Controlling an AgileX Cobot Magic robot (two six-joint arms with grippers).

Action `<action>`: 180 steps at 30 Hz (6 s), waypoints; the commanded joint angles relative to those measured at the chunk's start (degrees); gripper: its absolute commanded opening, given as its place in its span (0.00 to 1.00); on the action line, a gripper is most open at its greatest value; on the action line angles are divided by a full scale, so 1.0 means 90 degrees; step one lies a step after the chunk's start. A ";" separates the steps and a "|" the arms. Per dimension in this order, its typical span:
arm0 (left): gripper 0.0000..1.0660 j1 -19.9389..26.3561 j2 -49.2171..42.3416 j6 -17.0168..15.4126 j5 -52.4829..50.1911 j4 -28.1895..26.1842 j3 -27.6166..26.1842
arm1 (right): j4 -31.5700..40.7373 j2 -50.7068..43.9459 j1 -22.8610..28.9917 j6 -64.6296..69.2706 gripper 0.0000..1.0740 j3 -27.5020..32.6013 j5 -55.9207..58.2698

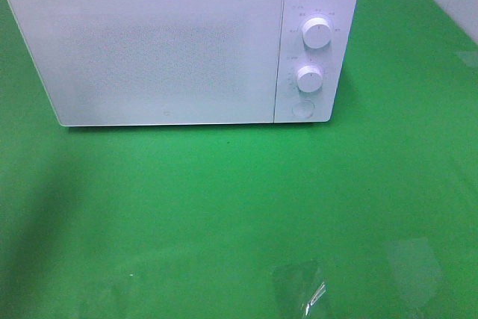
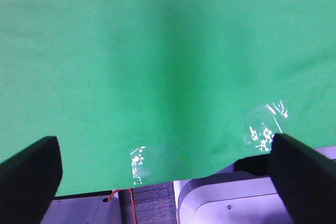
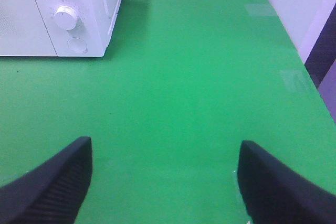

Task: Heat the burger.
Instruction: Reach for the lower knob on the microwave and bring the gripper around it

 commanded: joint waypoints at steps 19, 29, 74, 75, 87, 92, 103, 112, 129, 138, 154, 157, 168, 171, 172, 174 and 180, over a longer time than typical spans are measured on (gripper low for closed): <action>0.95 0.0019 -0.2336 0.0274 -0.0618 -0.0095 0.2852 | -0.0013 -0.0172 -0.0045 -0.0013 0.68 0.0006 -0.0032; 0.95 0.0019 -0.3654 0.0274 -0.0955 -0.0076 0.3380 | -0.0013 -0.0172 -0.0045 -0.0013 0.68 0.0006 -0.0032; 0.94 0.1299 -0.8512 0.0255 -0.1070 -0.0573 0.3380 | -0.0013 -0.0166 -0.0045 -0.0013 0.68 0.0006 -0.0032; 0.94 0.1299 -0.8512 0.0255 -0.1070 -0.0573 0.3380 | -0.0013 -0.0166 -0.0045 -0.0013 0.68 0.0006 -0.0032; 0.94 0.1299 -0.8486 0.0255 -0.1070 -0.0579 0.3380 | -0.0013 -0.0166 -0.0045 -0.0013 0.68 0.0006 -0.0032; 0.94 0.1299 -0.8467 0.0255 -0.1070 -0.0579 0.3380 | -0.0013 -0.0166 -0.0045 -0.0013 0.68 0.0006 -0.0032; 0.94 0.1299 -0.8467 0.0255 -0.1070 -0.0579 0.3380 | -0.0045 -0.0172 -0.0045 -0.0013 0.68 0.0006 -0.0032; 0.94 0.1299 -0.8467 0.0255 -0.1070 -0.0579 0.3380 | -0.0045 0.0236 -0.0045 -0.0013 0.69 -0.0172 -0.0700; 0.94 0.1299 -0.8467 0.0255 -0.1070 -0.0579 0.3380 | -0.0013 0.2292 -0.0019 -0.0013 0.69 0.0554 -0.4412; 0.94 0.1299 -0.8467 0.0255 -0.1070 -0.0579 0.3380 | -0.0006 0.3508 -0.0019 0.0006 0.69 0.0579 -0.5348; 0.94 0.1299 -0.8467 0.0255 -0.1070 -0.0579 0.3380 | -0.0045 0.5329 -0.0019 0.0509 0.68 0.0579 -0.7633; 0.94 0.1299 -0.8467 0.0255 -0.1070 -0.0579 0.3380 | -0.0057 0.5475 -0.0019 0.0503 0.68 0.0579 -0.7805; 0.94 0.1299 -0.8467 0.0255 -0.1070 -0.0579 0.3380 | 0.0694 0.6901 -0.0006 -0.0656 0.68 0.0904 -1.0364; 0.94 0.1299 -0.8467 0.0255 -0.1070 -0.0579 0.3380 | 0.1267 0.7372 -0.0006 -0.1165 0.68 0.1114 -1.1268; 0.94 0.1299 -0.8467 0.0255 -0.1070 -0.0579 0.3380 | 0.1496 0.7550 -0.0006 -0.1222 0.68 0.1165 -1.1529; 0.94 0.1299 -0.8467 0.0255 -0.1070 -0.0579 0.3380 | 0.1617 0.7741 0.0006 -0.1241 0.68 0.1210 -1.1688; 0.94 0.1299 -0.8467 0.0255 -0.1070 -0.0579 0.3380 | 0.2292 0.8142 0.0592 -0.1681 0.68 0.1210 -1.2109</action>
